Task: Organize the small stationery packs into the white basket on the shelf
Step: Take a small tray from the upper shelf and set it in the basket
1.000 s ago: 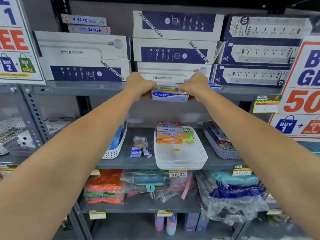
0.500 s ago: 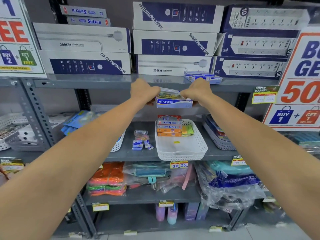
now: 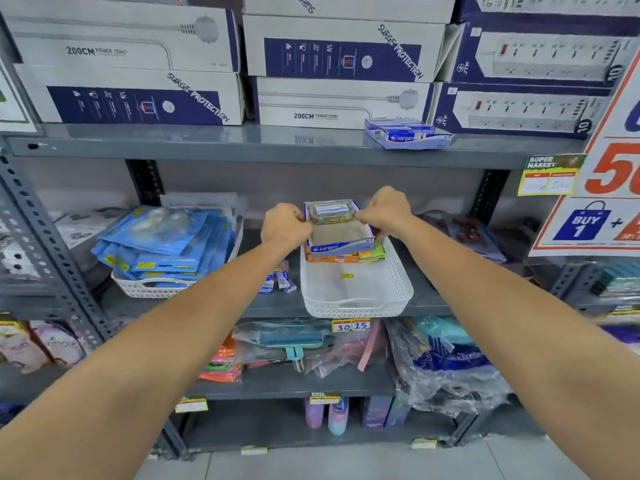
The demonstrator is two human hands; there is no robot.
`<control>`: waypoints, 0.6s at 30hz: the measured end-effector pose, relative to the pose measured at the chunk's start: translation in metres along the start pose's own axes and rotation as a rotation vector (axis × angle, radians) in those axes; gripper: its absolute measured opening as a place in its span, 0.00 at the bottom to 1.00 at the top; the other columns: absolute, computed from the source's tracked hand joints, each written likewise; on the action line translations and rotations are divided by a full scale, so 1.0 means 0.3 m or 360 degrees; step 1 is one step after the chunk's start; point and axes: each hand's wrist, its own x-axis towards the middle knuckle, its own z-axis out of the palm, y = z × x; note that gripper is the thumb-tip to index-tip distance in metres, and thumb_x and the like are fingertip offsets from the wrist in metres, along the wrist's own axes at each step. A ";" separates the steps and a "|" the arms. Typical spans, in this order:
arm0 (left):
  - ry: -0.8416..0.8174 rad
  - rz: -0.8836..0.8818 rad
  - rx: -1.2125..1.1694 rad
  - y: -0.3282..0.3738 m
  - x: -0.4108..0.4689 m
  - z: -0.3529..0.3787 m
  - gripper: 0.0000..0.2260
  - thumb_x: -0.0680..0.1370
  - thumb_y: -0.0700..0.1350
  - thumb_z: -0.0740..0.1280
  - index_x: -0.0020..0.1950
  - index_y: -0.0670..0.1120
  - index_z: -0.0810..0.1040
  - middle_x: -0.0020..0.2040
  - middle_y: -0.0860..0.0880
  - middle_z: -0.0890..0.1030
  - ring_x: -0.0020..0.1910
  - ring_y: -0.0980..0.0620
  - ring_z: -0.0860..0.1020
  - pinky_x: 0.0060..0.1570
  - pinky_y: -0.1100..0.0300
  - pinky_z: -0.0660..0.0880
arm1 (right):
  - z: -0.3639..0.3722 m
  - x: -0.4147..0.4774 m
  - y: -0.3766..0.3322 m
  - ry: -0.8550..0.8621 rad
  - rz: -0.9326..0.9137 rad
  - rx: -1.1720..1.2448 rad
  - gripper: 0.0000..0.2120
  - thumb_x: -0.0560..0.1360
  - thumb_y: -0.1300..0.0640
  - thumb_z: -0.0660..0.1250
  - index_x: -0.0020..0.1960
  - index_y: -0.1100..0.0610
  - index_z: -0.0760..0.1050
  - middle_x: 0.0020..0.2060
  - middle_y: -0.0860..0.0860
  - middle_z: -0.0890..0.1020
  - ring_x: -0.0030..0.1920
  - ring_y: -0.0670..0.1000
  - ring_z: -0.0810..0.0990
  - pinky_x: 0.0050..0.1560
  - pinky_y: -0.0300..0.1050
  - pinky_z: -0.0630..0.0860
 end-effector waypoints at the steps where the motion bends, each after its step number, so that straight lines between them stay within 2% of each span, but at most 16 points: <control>1: -0.0014 -0.0024 0.0033 -0.014 0.009 0.020 0.05 0.71 0.45 0.69 0.41 0.46 0.83 0.38 0.47 0.81 0.40 0.47 0.78 0.41 0.59 0.73 | 0.017 0.014 0.010 -0.0017 0.0011 -0.0024 0.10 0.66 0.58 0.68 0.36 0.65 0.81 0.30 0.60 0.84 0.27 0.57 0.84 0.37 0.48 0.83; 4: -0.0056 -0.0115 0.0137 -0.053 0.032 0.078 0.06 0.70 0.43 0.69 0.45 0.46 0.84 0.41 0.46 0.82 0.40 0.46 0.78 0.40 0.58 0.74 | 0.072 0.066 0.049 -0.0133 0.0039 -0.0067 0.07 0.63 0.60 0.67 0.34 0.64 0.80 0.27 0.59 0.83 0.26 0.56 0.84 0.36 0.50 0.84; 7: -0.0086 -0.0233 0.0214 -0.088 0.048 0.125 0.07 0.69 0.42 0.70 0.46 0.45 0.84 0.40 0.46 0.81 0.39 0.45 0.78 0.39 0.58 0.73 | 0.132 0.104 0.092 -0.0223 0.0061 -0.0068 0.07 0.64 0.61 0.66 0.38 0.64 0.79 0.27 0.59 0.83 0.27 0.56 0.84 0.37 0.50 0.84; 11: -0.0131 -0.0367 0.0321 -0.130 0.071 0.196 0.09 0.70 0.40 0.69 0.48 0.46 0.84 0.49 0.44 0.83 0.49 0.42 0.81 0.41 0.57 0.74 | 0.214 0.147 0.155 -0.0329 0.0099 -0.0079 0.03 0.65 0.65 0.65 0.33 0.61 0.75 0.20 0.56 0.78 0.26 0.55 0.84 0.30 0.45 0.82; 14: -0.0171 -0.0405 0.0431 -0.158 0.094 0.248 0.09 0.70 0.41 0.71 0.49 0.47 0.83 0.51 0.44 0.83 0.50 0.42 0.81 0.45 0.54 0.76 | 0.271 0.195 0.204 -0.0362 0.0134 -0.0044 0.08 0.66 0.67 0.66 0.31 0.59 0.71 0.24 0.57 0.77 0.27 0.58 0.83 0.32 0.49 0.83; 16: -0.0196 -0.0384 0.0544 -0.177 0.111 0.283 0.10 0.71 0.43 0.72 0.52 0.47 0.82 0.52 0.44 0.83 0.51 0.43 0.81 0.44 0.54 0.75 | 0.307 0.226 0.234 -0.0367 0.0165 -0.0019 0.11 0.67 0.69 0.67 0.30 0.58 0.69 0.24 0.56 0.75 0.25 0.56 0.80 0.29 0.47 0.81; 18: -0.0223 -0.0335 0.0703 -0.189 0.119 0.312 0.12 0.72 0.46 0.73 0.54 0.46 0.80 0.53 0.45 0.83 0.52 0.44 0.81 0.44 0.55 0.75 | 0.340 0.246 0.262 -0.0378 0.0164 -0.0088 0.08 0.67 0.68 0.69 0.32 0.60 0.72 0.28 0.57 0.78 0.30 0.56 0.83 0.33 0.47 0.82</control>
